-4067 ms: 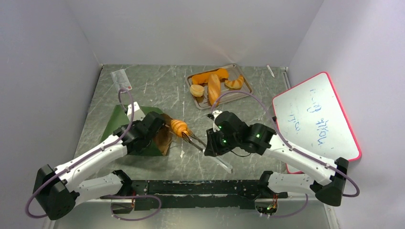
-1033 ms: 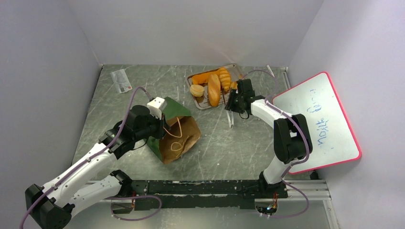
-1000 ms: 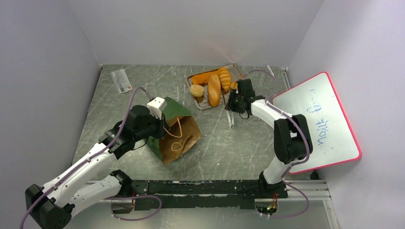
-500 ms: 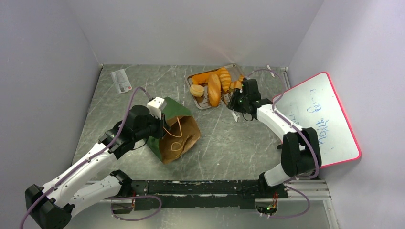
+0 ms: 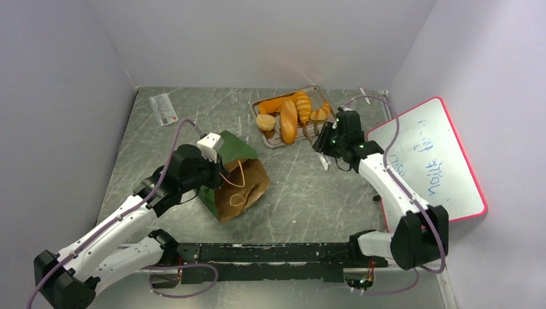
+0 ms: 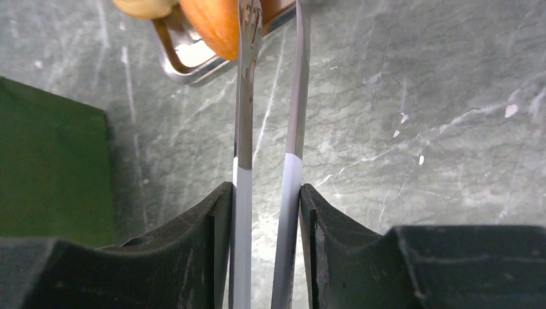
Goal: Take the fake bread out of the paper bag
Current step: Place the fake bread in the container, then take out the fake bread from the paper bag.
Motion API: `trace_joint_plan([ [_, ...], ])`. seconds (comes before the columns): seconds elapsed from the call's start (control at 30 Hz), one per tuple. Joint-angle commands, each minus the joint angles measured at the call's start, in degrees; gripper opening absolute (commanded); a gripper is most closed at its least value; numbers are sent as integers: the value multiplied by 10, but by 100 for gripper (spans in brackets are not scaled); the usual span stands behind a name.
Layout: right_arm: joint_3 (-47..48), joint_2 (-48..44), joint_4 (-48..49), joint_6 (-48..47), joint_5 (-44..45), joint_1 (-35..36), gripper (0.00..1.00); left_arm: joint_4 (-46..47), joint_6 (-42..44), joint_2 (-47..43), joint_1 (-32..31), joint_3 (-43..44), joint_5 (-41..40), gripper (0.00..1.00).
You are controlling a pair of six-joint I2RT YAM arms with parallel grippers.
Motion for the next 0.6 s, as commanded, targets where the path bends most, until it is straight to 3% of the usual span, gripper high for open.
trace_joint_plan([
  [0.0,61,-69,-45,8,1,9,38,29,-8,-6,5,-8,1,7],
  [0.23,95,-165,-122,29,-26,39,38,49,-37,-6,5,-19,-20,7],
  [0.57,112,-215,-182,29,-130,56,34,94,-95,17,5,-34,-90,7],
])
